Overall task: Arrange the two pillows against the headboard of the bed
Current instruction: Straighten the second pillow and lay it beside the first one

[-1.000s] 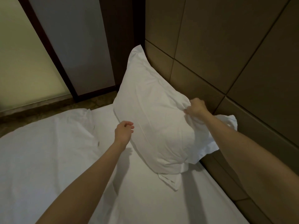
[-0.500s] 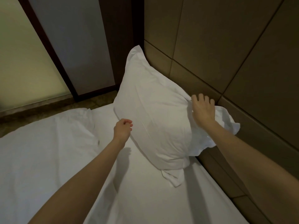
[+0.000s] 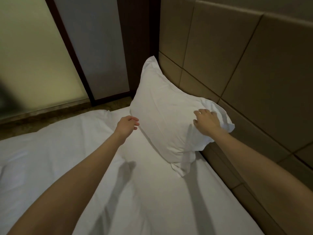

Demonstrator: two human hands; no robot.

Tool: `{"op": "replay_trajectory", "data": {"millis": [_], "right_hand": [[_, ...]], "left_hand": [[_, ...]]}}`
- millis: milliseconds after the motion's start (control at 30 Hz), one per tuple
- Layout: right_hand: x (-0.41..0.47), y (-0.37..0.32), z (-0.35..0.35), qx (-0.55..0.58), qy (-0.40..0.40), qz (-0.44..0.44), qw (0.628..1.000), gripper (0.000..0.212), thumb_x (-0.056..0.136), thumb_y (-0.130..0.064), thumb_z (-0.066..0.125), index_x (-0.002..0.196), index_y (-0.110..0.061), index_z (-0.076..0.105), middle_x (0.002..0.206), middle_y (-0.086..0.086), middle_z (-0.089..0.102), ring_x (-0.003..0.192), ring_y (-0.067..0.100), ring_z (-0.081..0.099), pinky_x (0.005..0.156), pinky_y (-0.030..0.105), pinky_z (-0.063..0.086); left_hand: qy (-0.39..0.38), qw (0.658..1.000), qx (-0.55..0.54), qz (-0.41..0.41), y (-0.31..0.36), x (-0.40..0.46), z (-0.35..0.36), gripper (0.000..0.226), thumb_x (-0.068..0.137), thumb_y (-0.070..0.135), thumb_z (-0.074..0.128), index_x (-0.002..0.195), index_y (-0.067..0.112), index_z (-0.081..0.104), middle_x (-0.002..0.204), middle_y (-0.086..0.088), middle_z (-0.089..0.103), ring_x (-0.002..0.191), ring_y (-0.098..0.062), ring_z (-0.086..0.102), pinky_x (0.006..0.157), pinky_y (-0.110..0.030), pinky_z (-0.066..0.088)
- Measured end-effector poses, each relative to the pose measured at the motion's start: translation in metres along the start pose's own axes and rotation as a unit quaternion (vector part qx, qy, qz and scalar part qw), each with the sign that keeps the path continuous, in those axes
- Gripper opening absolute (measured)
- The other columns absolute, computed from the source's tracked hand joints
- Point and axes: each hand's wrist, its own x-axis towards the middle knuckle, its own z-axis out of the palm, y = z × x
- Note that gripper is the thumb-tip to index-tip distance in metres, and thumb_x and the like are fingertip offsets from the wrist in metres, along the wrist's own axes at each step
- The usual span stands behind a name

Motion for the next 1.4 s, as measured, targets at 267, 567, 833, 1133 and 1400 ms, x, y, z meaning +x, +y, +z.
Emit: {"op": "replay_trajectory", "data": {"millis": [267,567,833,1133,1400], "right_hand": [[-0.102,-0.095,-0.052,0.3,0.042,0.017,0.953,0.026,0.092,-0.014,0.044,0.106,-0.007,0.064,0.101,0.014,0.068,0.093,0.032,0.059,0.082,0.041,0.049],[-0.251,-0.209,-0.073,0.507,0.032,0.04,0.86,0.019,0.082,-0.003,0.051,0.08,-0.013,0.067,0.066,0.002,0.07,0.066,0.017,0.066,0.07,0.031,0.055],[-0.355,-0.288,-0.07,0.584,-0.012,0.039,0.811,0.02,0.079,-0.001,0.051,0.078,-0.014,0.067,0.064,0.004,0.071,0.06,0.015,0.063,0.071,0.035,0.053],[-0.405,-0.346,-0.048,0.611,-0.1,-0.009,0.785,0.016,0.081,-0.002,0.054,0.081,-0.011,0.068,0.069,0.007,0.071,0.063,0.016,0.063,0.068,0.032,0.047],[-0.441,-0.423,-0.026,0.613,-0.199,-0.034,0.764,0.019,0.082,0.001,0.054,0.077,-0.013,0.066,0.069,0.006,0.069,0.058,0.014,0.062,0.058,0.02,0.046]], "left_hand": [[0.068,0.997,-0.013,0.044,-0.01,-0.11,-0.076,0.028,0.099,0.014,0.033,0.102,0.016,0.061,0.091,-0.001,0.065,0.082,-0.012,0.061,0.081,-0.029,0.048],[0.075,0.996,-0.021,0.053,-0.085,-0.247,-0.182,0.032,0.097,0.01,0.032,0.097,0.015,0.064,0.087,-0.002,0.067,0.081,-0.014,0.063,0.083,-0.03,0.049],[0.097,0.992,-0.08,0.022,-0.161,-0.347,-0.242,0.034,0.094,0.007,0.033,0.089,0.015,0.067,0.083,-0.003,0.069,0.075,-0.016,0.064,0.068,-0.024,0.046],[0.189,0.97,-0.147,-0.033,-0.231,-0.412,-0.271,0.033,0.089,0.005,0.036,0.083,0.016,0.066,0.077,-0.002,0.068,0.068,-0.014,0.062,0.067,-0.022,0.045],[0.265,0.939,-0.184,-0.118,-0.315,-0.477,-0.319,0.029,0.091,0.006,0.037,0.093,0.01,0.066,0.081,-0.005,0.067,0.071,-0.016,0.062,0.069,-0.022,0.047]]}}
